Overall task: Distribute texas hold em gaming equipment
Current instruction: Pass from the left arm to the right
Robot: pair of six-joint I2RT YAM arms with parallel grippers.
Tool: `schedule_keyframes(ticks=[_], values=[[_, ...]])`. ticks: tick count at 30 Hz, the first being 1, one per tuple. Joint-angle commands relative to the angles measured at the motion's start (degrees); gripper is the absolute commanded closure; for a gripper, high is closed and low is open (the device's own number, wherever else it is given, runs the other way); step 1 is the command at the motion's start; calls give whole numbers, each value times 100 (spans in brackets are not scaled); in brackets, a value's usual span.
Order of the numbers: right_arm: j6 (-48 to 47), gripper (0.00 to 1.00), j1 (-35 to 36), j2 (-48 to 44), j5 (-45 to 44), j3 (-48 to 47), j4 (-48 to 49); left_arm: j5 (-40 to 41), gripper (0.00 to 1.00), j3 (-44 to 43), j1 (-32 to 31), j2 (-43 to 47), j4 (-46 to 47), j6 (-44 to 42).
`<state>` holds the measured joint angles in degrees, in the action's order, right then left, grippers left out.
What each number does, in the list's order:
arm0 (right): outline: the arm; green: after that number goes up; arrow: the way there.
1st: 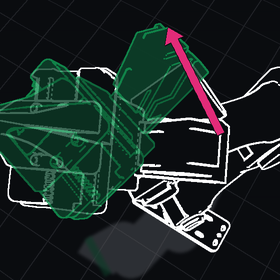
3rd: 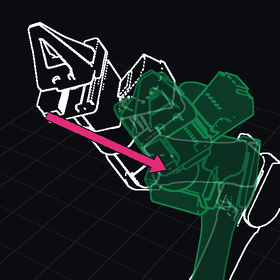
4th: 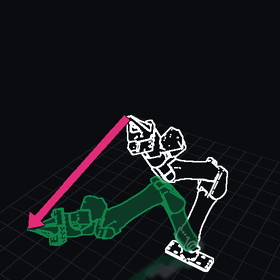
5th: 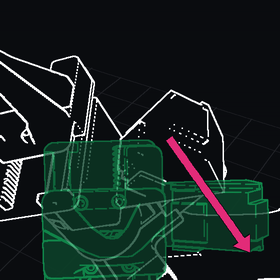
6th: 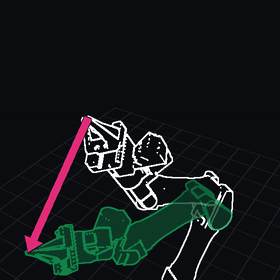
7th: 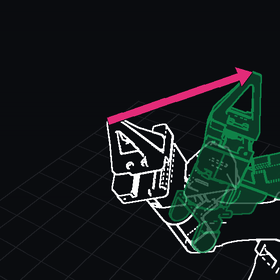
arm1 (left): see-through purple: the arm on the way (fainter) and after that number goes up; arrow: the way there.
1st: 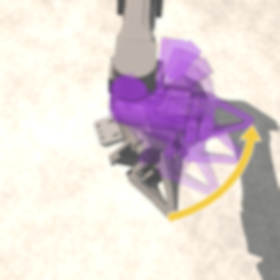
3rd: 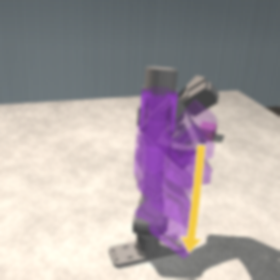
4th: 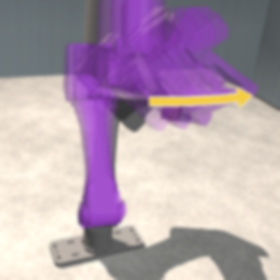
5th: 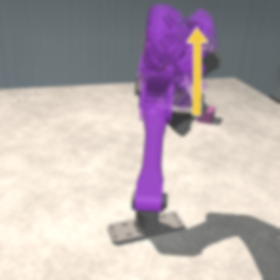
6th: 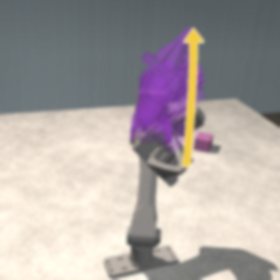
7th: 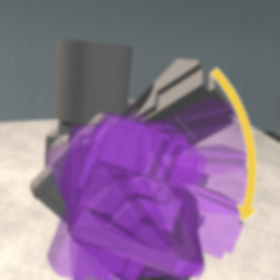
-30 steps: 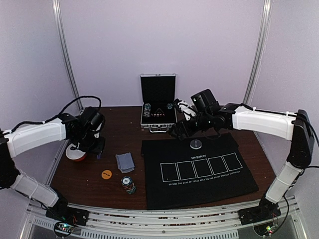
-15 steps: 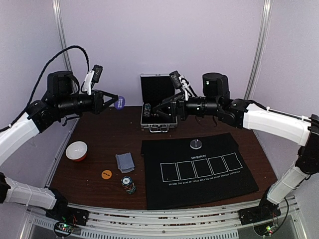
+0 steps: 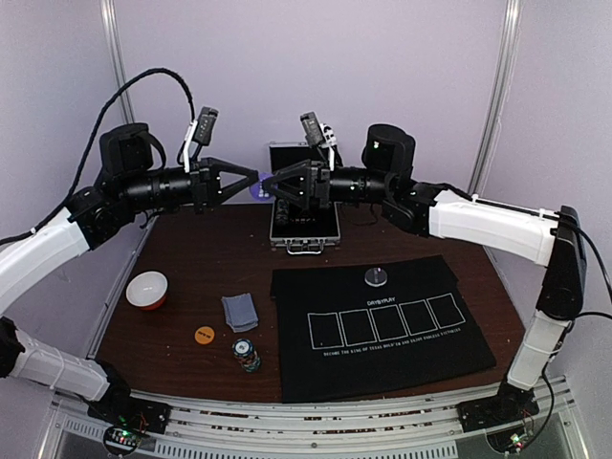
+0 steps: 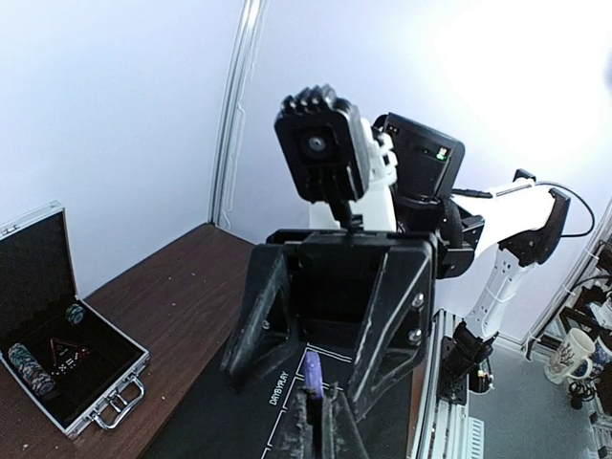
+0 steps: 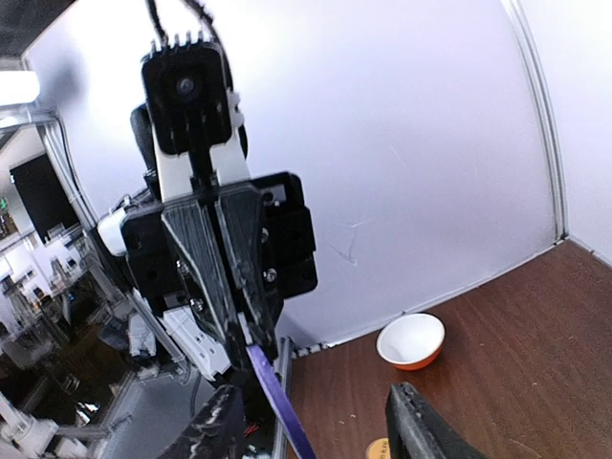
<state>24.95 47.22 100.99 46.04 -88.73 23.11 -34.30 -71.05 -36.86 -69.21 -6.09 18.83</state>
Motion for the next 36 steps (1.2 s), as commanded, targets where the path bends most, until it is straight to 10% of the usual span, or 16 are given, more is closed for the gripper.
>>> schedule_keyframes(ticks=[1,6,12,16,22,30,36], values=[[142,63,35,44,362,-146,245,-127,100,-117,-16,18,393,-116],[90,98,15,22,358,-101,175,-43,100,-51,-15,26,370,-115],[-411,100,-39,-202,77,-39,-502,658,100,-21,-15,65,38,-172],[-1200,100,-221,-586,-303,160,-1822,2291,39,-275,-7,17,-822,-394],[-2273,100,-518,-1373,-903,487,-3939,4549,9,-904,146,-389,-2351,-868],[-1885,100,-249,-1372,-4958,464,-6638,5206,2,-767,592,-994,-2933,-838],[-556,100,309,-805,-6150,538,-8450,5158,2,-116,796,-977,-2694,-692]])
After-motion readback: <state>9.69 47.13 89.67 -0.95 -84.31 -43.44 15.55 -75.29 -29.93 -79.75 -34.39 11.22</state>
